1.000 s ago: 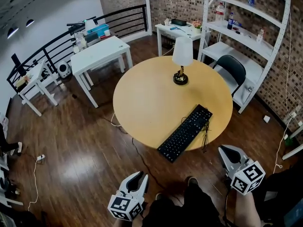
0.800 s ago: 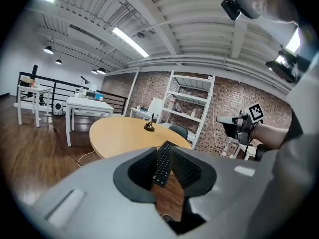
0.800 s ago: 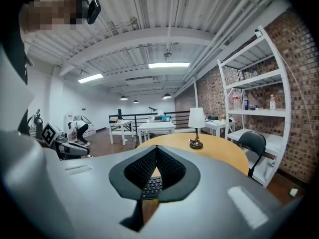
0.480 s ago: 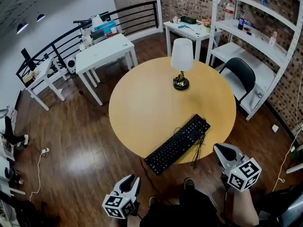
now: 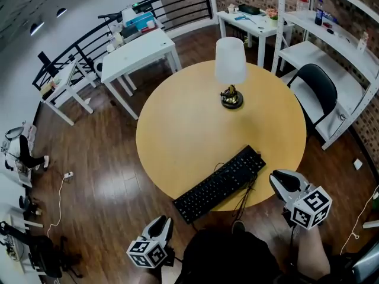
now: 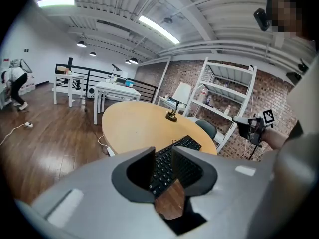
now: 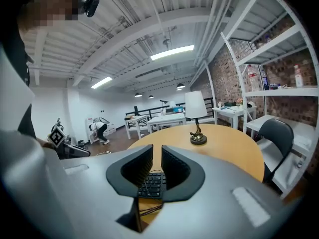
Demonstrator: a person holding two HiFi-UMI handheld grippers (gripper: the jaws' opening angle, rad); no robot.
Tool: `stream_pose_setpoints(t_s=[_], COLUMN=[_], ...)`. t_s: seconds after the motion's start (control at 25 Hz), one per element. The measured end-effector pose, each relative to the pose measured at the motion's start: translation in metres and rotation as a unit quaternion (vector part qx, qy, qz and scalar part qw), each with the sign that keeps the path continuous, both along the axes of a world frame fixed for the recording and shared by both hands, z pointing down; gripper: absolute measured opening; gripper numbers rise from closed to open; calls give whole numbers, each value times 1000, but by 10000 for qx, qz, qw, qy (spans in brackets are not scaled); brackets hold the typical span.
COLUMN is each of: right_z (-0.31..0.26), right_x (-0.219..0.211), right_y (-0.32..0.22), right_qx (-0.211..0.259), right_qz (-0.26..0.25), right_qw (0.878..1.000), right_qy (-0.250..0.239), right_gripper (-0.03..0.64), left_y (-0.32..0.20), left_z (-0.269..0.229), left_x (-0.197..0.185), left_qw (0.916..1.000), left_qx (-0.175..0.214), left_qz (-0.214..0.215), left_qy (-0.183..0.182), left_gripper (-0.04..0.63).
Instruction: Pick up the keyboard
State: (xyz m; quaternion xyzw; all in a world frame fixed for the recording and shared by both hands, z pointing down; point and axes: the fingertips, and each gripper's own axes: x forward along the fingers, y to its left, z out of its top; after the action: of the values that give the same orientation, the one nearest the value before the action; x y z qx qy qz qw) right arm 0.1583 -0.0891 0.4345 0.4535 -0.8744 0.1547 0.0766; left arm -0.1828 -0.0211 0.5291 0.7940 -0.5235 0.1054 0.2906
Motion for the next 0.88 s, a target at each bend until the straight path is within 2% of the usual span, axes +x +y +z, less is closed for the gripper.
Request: stream_pose_setpoints(t_s=[0.12, 0.28, 0.52, 0.72, 0.88], right_z=[5, 2, 13, 42, 72], right_x=[-4, -21, -34, -15, 7], right_y=[-23, -51, -78, -96, -118], right_qx=[-69, -54, -164, -672, -1055], right_qz=[-76, -108, -73, 54, -25], right_qw=[9999, 9998, 9996, 9977, 9944], right_qy=[-88, -171, 205, -77, 1], right_gripper=[55, 57, 57, 63, 100], left_y=[-9, -36, -54, -53, -52], left_z=[15, 29, 29, 44, 65], left_x=[2, -15, -37, -39, -28], left_qw=[9998, 9997, 9998, 9978, 9949], left_qx=[-172, -241, -124, -458, -789], left_qz=[-23, -72, -78, -320, -440], left_qy=[53, 41, 146, 347, 450], left_gripper=[115, 120, 120, 120, 124])
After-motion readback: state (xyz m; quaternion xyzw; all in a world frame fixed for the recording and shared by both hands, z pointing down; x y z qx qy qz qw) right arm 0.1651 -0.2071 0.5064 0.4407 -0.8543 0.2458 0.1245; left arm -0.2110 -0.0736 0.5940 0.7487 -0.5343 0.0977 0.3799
